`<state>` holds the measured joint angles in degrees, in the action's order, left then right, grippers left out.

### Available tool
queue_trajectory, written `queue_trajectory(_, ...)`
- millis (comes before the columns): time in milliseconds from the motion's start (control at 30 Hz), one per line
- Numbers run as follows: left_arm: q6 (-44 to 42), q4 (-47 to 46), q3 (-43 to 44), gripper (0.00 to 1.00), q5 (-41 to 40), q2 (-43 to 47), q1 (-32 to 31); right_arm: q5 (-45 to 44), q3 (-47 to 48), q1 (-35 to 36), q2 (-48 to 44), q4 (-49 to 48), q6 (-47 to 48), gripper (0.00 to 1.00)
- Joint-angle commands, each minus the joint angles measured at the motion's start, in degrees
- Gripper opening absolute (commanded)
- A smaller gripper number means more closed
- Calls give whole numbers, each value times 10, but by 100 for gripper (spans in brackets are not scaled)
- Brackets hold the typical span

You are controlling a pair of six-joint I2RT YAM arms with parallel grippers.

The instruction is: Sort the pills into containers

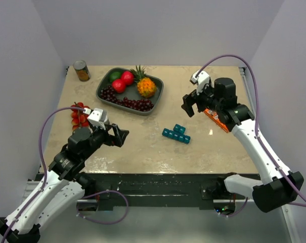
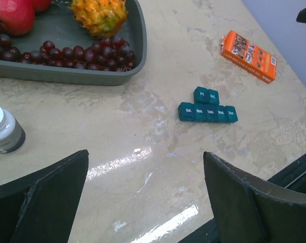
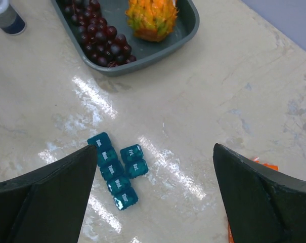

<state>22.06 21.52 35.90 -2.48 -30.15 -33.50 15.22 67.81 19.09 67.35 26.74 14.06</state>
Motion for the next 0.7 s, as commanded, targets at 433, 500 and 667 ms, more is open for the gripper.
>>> queue_trajectory(433,30,-65,-36,99,-24,10,2,141,-56,88,120,-21,274,99)
queue_trajectory(500,32,-66,-37,99,-30,5,3,105,-36,104,154,-26,243,99)
queue_trajectory(667,40,-68,-42,99,-67,22,3,20,-6,144,208,-19,216,99)
